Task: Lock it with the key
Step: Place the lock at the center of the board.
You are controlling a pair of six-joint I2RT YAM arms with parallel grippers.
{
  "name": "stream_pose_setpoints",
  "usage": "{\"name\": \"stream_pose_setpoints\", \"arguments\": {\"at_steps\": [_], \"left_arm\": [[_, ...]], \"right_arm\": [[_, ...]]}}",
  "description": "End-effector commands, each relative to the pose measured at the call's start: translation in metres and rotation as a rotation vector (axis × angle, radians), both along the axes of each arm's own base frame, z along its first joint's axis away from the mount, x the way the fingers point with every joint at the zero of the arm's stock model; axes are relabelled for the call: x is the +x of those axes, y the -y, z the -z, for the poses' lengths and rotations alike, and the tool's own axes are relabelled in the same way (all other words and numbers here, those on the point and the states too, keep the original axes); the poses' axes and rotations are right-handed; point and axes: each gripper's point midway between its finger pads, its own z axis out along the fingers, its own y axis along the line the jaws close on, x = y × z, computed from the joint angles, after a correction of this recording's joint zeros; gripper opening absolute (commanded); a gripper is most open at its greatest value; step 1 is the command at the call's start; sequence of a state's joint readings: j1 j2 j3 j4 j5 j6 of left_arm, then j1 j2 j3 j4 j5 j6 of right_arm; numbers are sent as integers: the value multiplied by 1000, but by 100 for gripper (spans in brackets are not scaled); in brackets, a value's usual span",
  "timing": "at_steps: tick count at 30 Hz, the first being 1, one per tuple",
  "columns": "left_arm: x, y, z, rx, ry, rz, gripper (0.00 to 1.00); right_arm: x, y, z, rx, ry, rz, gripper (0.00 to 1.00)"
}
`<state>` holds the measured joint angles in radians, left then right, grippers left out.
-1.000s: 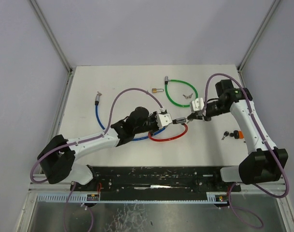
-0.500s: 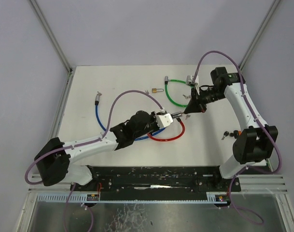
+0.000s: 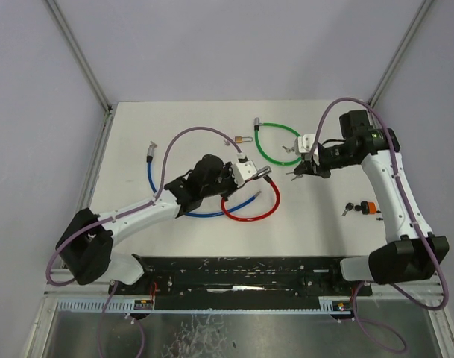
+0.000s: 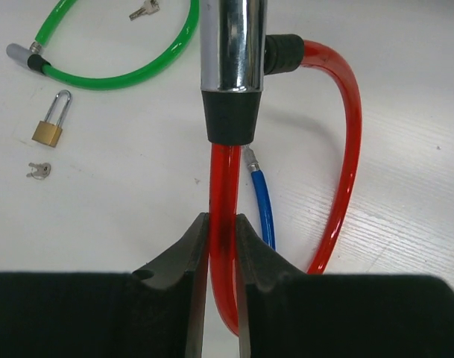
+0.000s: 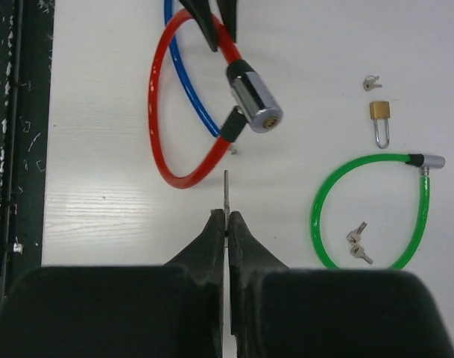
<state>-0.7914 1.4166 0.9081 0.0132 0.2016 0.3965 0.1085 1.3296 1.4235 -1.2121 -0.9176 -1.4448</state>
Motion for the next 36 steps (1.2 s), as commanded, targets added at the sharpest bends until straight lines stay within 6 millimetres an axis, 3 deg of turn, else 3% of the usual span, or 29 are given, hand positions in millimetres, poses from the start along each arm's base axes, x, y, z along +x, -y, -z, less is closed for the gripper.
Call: {"name": "stream_pose_setpoints", "arguments": {"at_steps": [1, 6, 9, 15, 18, 21, 25, 33, 36], "left_arm": [[1, -15, -15, -81, -35, -77, 0], [26, -31, -70, -387, -48, -155, 0], [55, -45, -87, -517, -110, -240, 0], [121, -113, -105, -881, -251, -414, 0], [158, -146, -98, -988, -311, -529, 0], [200, -172, -75, -1017, -348, -678, 0], [237, -207, -56, -1069, -393, -793, 0], [274, -269, -17, -1093, -489, -935, 0], [284, -280, 13, -989, -571, -1009, 4]], "right_arm": [[24, 1, -18, 121, -120, 129, 0], [26, -4, -35, 362, -231, 163, 0], [25, -9, -35, 419, -253, 165, 0], [20, -12, -12, 449, -325, 150, 0], [21, -12, 4, 444, -340, 140, 0], [25, -11, 18, 421, -372, 163, 0], [31, -10, 33, 392, -406, 188, 0], [36, -18, 50, 337, -484, 231, 0], [44, -20, 56, 320, -498, 270, 0]]}}
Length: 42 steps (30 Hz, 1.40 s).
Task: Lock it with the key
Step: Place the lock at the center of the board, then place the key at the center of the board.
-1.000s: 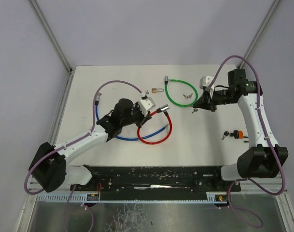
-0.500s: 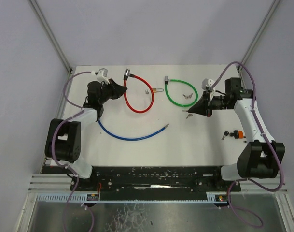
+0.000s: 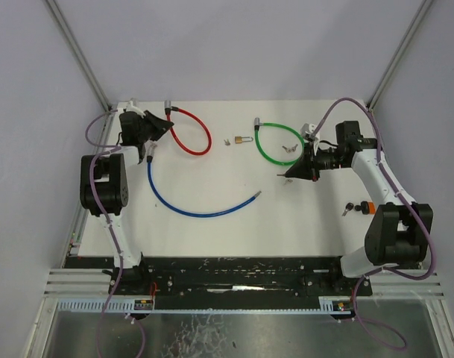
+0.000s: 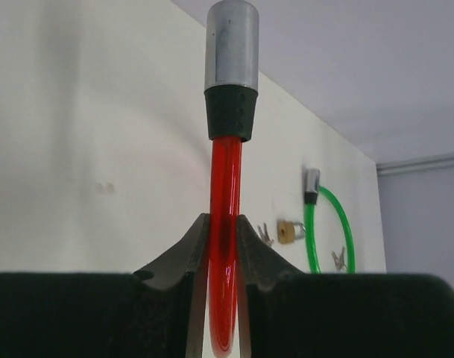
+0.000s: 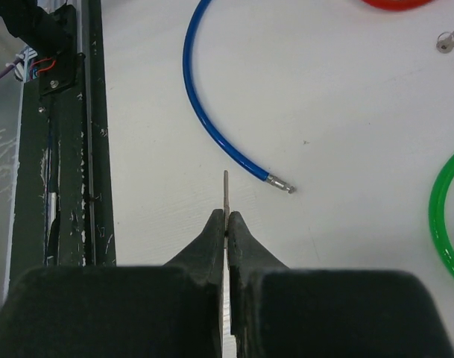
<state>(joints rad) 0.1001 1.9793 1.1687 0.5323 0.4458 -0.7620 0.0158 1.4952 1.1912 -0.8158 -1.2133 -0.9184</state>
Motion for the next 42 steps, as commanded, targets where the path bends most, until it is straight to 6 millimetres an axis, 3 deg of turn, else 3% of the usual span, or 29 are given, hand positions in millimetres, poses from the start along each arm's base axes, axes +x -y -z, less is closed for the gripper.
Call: {"name": "stream_pose_setpoints", "arguments": {"at_steps": [1, 6, 12, 16, 21, 25, 28, 30, 32, 33, 38, 42], "left_arm": [[21, -15, 1, 48, -48, 18, 8], [26, -31, 34, 145, -140, -30, 31], [19, -58, 40, 292, -187, -122, 44], [5, -78, 11, 386, -143, -221, 47], [-34, -70, -36, 392, -3, -257, 49], [-76, -41, -79, 356, 151, -219, 50], [-111, -18, -97, 285, 236, -163, 53], [-135, -16, -113, 261, 303, -184, 68], [-150, -20, -114, 257, 315, -218, 83], [-156, -20, -112, 254, 308, -226, 86], [-178, -10, -117, 238, 314, -195, 89], [-188, -2, -116, 244, 294, -168, 89]], "right_arm": [[14, -6, 3, -26, -29, 46, 0], [23, -9, 8, -59, -60, 87, 0], [27, -15, 15, -87, -90, 89, 0], [32, -21, 19, -121, -98, 91, 0], [56, -36, 14, -143, -83, 111, 0], [88, -66, 11, -147, -86, 124, 0], [113, -98, 9, -150, -65, 143, 0], [130, -120, 10, -144, -80, 181, 0], [150, -148, 2, -125, -69, 204, 0], [160, -160, 2, -115, -81, 229, 0], [210, -221, 5, -58, -101, 370, 0], [234, -263, 27, -1, -127, 441, 0]]}}
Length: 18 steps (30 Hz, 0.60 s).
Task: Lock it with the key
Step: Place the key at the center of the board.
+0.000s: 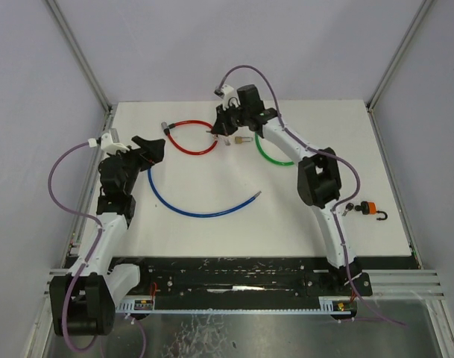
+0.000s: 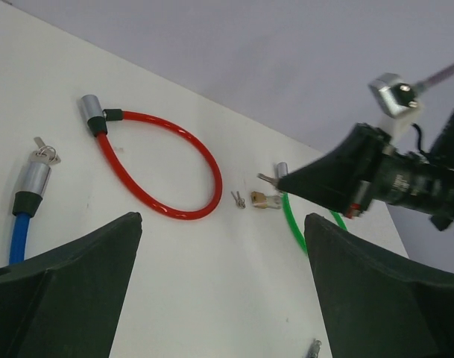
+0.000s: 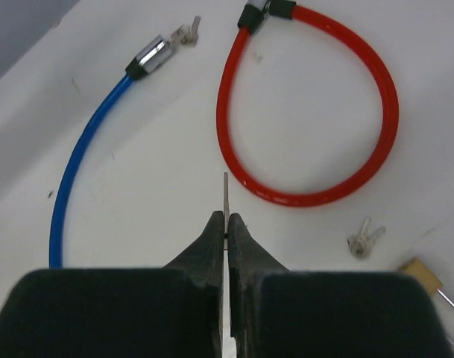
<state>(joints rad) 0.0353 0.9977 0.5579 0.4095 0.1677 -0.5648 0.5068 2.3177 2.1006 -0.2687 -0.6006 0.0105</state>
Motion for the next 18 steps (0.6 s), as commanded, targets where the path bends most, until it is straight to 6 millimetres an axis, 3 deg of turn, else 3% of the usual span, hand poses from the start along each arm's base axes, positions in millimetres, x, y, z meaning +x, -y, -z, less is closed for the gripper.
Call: {"name": "stream_pose_setpoints", "arguments": {"at_steps": [1, 4, 9, 15, 18], "left_arm": [[-9, 9, -3, 3, -5, 24, 89], [-15, 16, -4, 25, -19, 46, 89], [-25, 17, -6, 28, 3, 44, 88], [-34, 29, -9, -14, 11, 111, 88], [-42, 29, -8, -9, 15, 110, 88]], "right_arm": [[36, -45, -9, 127, 7, 163, 0], [56, -57, -8, 194, 15, 235, 1], [82, -61, 6, 220, 55, 316, 4], [79, -63, 32, 167, 78, 281, 25], [74, -61, 25, 137, 107, 237, 35]]}}
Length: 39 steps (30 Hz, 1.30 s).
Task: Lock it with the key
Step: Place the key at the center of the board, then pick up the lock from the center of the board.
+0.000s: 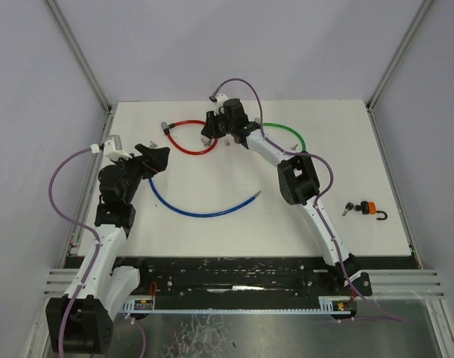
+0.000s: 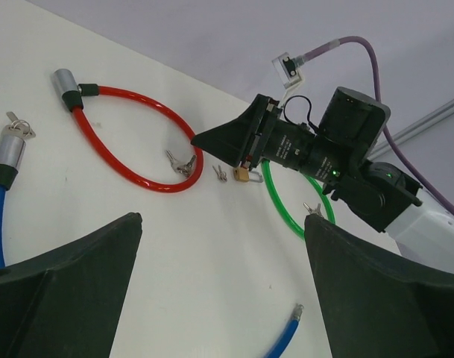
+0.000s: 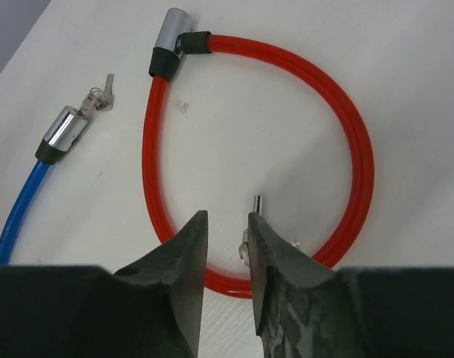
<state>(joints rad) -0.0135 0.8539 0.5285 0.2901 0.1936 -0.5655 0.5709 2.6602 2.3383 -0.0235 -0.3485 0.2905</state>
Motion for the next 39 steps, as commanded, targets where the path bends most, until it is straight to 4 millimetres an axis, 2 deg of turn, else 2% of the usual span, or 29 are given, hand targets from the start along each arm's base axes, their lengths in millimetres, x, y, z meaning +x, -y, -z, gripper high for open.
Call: {"name": "stream_pose_setpoints", "arguments": {"at_steps": [1, 3, 5, 7, 9, 12, 15, 17, 20, 22, 23, 25, 29, 34, 39], "left_arm": [[-14, 7, -4, -7, 25, 33, 88], [-20, 7, -4, -14, 40, 35, 88], [-25, 8, -4, -36, 57, 36, 92], [-28, 8, -1, -81, 65, 29, 100], [-31, 13, -4, -119, 100, 56, 100], [-31, 23, 3, -154, 89, 114, 100], [-29, 36, 15, -178, 39, 188, 100], [-27, 46, 25, -204, -10, 246, 99], [-26, 63, 38, -235, -85, 322, 96], [-26, 80, 40, -230, -107, 370, 95], [-28, 90, 39, -219, -107, 392, 94], [-29, 111, 39, -160, -121, 411, 94], [-33, 151, 50, 14, -168, 448, 94], [-23, 169, 60, 157, -212, 441, 91], [-11, 168, 60, 228, -193, 420, 93]], "right_arm": [[6, -5, -67, 25, 176, -51, 38], [-3, -3, -78, 1, 201, -97, 42], [-21, 2, -103, -31, 248, -189, 45], [-49, 10, -121, -65, 283, -342, 48], [-81, 24, -138, -98, 303, -485, 48], [-125, 56, -153, -131, 301, -627, 49], [-167, 91, -162, -127, 260, -680, 49], [-191, 116, -166, -136, 248, -697, 50], [-216, 155, -166, -161, 219, -668, 51], [-228, 181, -157, -193, 180, -634, 54], [-235, 194, -162, -210, 180, -611, 55], [-242, 215, -155, -246, 137, -586, 56], [-254, 243, -139, -261, 110, -537, 58], [-239, 281, -119, -370, 152, -391, 60], [-236, 302, -119, -254, 108, -323, 60]]}}
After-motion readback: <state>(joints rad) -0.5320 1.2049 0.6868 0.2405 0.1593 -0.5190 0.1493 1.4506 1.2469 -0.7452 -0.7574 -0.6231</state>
